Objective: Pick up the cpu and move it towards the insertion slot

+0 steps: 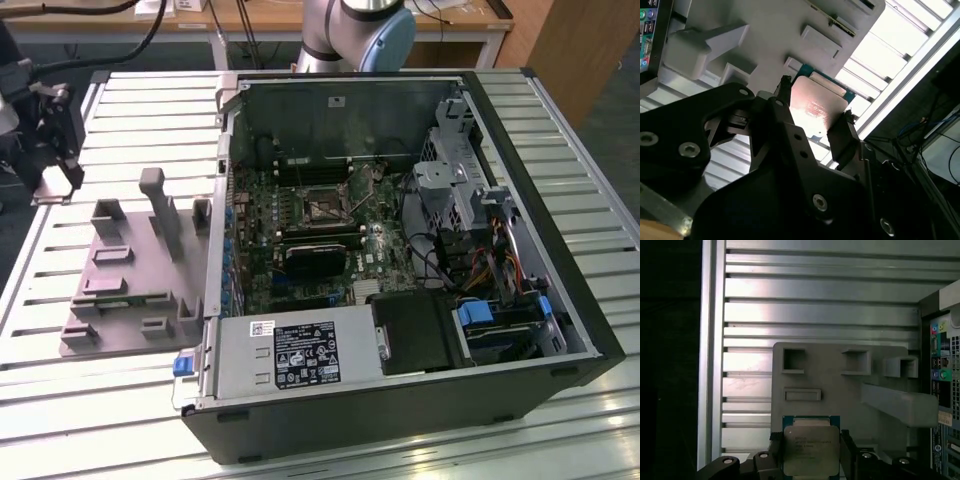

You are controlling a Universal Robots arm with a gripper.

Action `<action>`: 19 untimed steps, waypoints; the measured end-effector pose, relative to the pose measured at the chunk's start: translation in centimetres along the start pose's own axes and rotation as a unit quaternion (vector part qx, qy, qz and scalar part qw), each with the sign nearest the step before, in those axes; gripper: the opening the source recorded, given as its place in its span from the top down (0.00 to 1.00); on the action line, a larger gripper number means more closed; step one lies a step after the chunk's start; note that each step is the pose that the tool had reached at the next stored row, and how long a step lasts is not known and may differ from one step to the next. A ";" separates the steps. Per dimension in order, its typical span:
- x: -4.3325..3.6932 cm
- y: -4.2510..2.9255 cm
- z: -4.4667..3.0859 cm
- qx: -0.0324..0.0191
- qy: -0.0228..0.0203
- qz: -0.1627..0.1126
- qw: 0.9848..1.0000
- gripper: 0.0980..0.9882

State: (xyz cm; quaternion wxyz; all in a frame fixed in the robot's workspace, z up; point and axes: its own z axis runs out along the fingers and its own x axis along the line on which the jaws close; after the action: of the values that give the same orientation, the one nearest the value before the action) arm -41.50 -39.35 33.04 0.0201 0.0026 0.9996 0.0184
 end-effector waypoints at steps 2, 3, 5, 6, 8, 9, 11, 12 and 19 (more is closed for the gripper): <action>-0.03 0.05 -0.71 0.000 -0.001 0.000 1.000 0.51; -0.04 0.08 -1.04 0.000 -0.001 0.000 1.000 0.51; -0.07 0.13 -1.66 0.000 -0.002 0.000 1.000 0.51; -0.08 0.16 -1.95 0.000 -0.003 0.000 1.000 0.51; -0.11 0.21 -2.58 0.000 -0.004 0.000 1.000 0.51; -0.12 0.24 -2.92 0.000 -0.004 0.000 1.000 0.51; -0.14 0.28 -3.58 0.000 -0.005 0.000 1.000 0.51; -0.16 0.30 -3.89 0.000 -0.006 0.000 1.000 0.51; -0.21 0.37 -5.19 0.000 -0.007 0.000 1.000 0.51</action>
State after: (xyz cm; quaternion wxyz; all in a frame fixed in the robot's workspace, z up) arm -41.50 -39.17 38.25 0.0272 0.0025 0.9995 0.0185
